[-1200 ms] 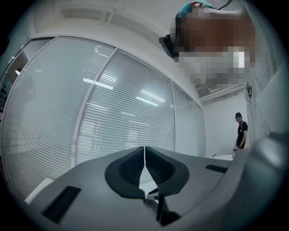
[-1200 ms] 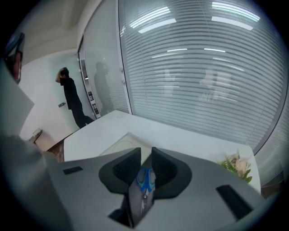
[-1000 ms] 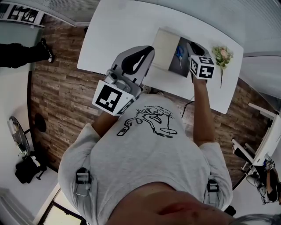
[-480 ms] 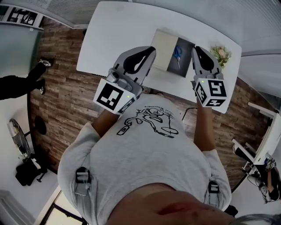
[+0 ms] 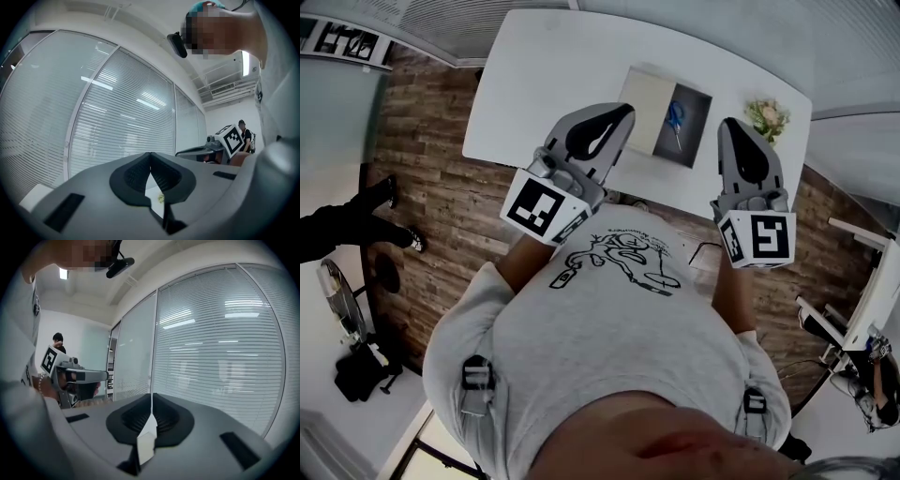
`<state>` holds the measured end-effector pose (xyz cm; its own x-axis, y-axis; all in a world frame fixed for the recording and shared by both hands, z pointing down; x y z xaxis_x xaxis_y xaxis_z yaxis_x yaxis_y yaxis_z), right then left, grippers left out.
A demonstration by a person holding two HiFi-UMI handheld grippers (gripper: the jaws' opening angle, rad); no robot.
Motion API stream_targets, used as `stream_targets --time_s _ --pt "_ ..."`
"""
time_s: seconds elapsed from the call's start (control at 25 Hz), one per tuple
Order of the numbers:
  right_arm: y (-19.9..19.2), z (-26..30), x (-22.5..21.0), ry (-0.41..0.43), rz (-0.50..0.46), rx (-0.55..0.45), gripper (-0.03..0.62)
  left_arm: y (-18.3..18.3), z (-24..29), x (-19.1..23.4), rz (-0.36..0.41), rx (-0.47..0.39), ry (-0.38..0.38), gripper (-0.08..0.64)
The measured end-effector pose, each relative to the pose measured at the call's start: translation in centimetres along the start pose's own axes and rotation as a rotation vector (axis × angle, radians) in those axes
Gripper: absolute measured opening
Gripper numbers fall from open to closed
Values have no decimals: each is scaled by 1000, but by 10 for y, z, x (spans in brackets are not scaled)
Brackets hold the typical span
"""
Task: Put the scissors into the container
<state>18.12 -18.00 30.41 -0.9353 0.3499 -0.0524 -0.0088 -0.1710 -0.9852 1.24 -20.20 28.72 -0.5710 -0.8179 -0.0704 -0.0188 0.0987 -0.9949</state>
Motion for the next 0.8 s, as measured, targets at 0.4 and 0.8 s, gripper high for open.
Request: stream_targets --time_s 0.4,0.8 --pt "20 -19 12 16 -7 -47 8 2 8 1 -1 -5 -4 20" --pt "29 -31 19 3 13 -83 6 4 9 0 -2 -9 -6 20"
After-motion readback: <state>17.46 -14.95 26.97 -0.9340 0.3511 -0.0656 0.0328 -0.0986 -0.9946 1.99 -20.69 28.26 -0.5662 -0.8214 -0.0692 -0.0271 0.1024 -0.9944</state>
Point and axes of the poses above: the fingertips, and each gripper's own axes: z forward along the fingers, x to its left, y out of its top, the point moved 3 cm from there along -z, backward along the fingers, and after that the axes turned 9 degrees about z, right-handed, at the moved point
